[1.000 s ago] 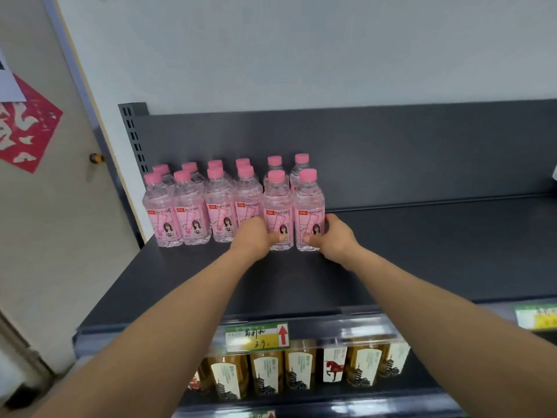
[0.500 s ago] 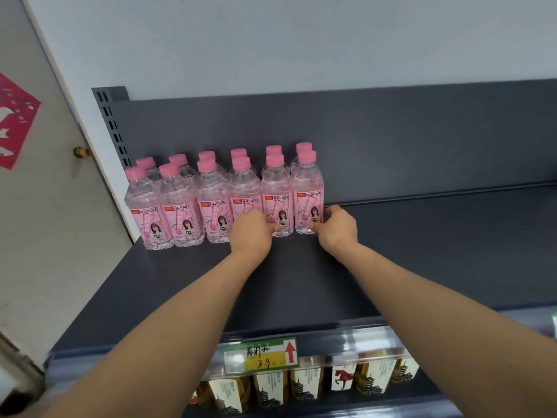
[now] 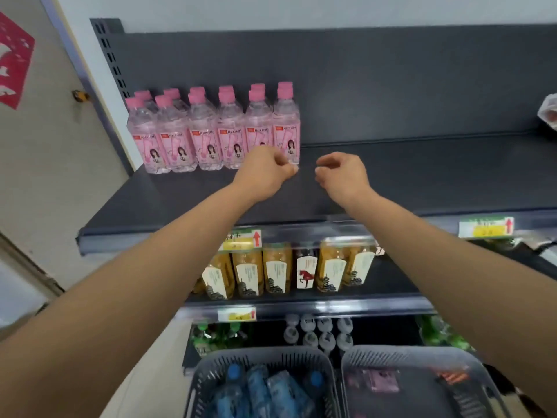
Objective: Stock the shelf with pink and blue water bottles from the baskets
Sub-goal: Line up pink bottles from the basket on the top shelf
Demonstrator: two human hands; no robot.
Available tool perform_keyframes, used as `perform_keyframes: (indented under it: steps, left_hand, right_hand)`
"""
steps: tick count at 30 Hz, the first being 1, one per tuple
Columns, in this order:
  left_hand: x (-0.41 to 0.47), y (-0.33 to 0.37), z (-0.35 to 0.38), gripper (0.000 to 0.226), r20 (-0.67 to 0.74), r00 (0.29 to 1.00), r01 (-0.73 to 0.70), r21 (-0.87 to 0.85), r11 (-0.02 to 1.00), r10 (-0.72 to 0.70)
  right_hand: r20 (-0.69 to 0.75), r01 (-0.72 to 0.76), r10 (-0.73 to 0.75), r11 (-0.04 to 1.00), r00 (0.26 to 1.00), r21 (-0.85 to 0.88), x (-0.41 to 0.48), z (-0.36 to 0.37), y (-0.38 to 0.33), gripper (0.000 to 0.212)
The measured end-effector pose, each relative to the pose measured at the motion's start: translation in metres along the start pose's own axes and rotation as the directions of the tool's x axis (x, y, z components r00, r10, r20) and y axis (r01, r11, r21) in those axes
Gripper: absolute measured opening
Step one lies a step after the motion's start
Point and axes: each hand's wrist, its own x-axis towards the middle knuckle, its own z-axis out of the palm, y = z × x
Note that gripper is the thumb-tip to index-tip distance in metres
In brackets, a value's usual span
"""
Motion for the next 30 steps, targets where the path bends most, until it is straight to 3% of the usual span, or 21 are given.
perform_keyframes:
  steps: [4,7,12,19,24,30]
  left_hand:
    - [-0.059,0.040,0.032,0.020,0.049,0.996,-0.078,-0.008,0.997,0.079]
    - [-0.101,0.062,0.072,0.019,0.117,0.987,-0.103,-0.027,0.994,0.105]
    - [-0.153,0.063,0.156,0.020,0.397,0.917,-0.056,0.024,0.998,0.042]
    - [-0.206,0.019,0.267,0.013,0.713,0.692,0.027,0.133,0.991,-0.115]
    - [-0.222,-0.025,0.328,0.004,0.797,0.569,-0.045,0.274,0.961,-0.201]
    - [-0.225,-0.066,0.386,0.008,0.797,0.521,-0.033,0.378,0.925,-0.307]
  right_hand:
    - [0.015,0.145,-0.144,0.987,0.989,-0.075,-0.073,-0.054,0.017,0.024]
    - [0.009,0.158,-0.158,0.981,0.987,-0.113,-0.126,-0.089,0.059,0.022]
    - [0.112,-0.025,0.055,0.967,0.992,-0.255,-0.184,-0.122,0.162,0.020]
    - [0.274,-0.219,0.375,0.858,0.886,-0.465,-0.227,-0.141,0.277,0.022]
    - [0.338,-0.291,0.523,0.787,0.783,-0.543,-0.236,-0.133,0.346,0.023]
    - [0.371,-0.242,0.588,0.712,0.719,-0.659,-0.231,-0.109,0.402,0.018]
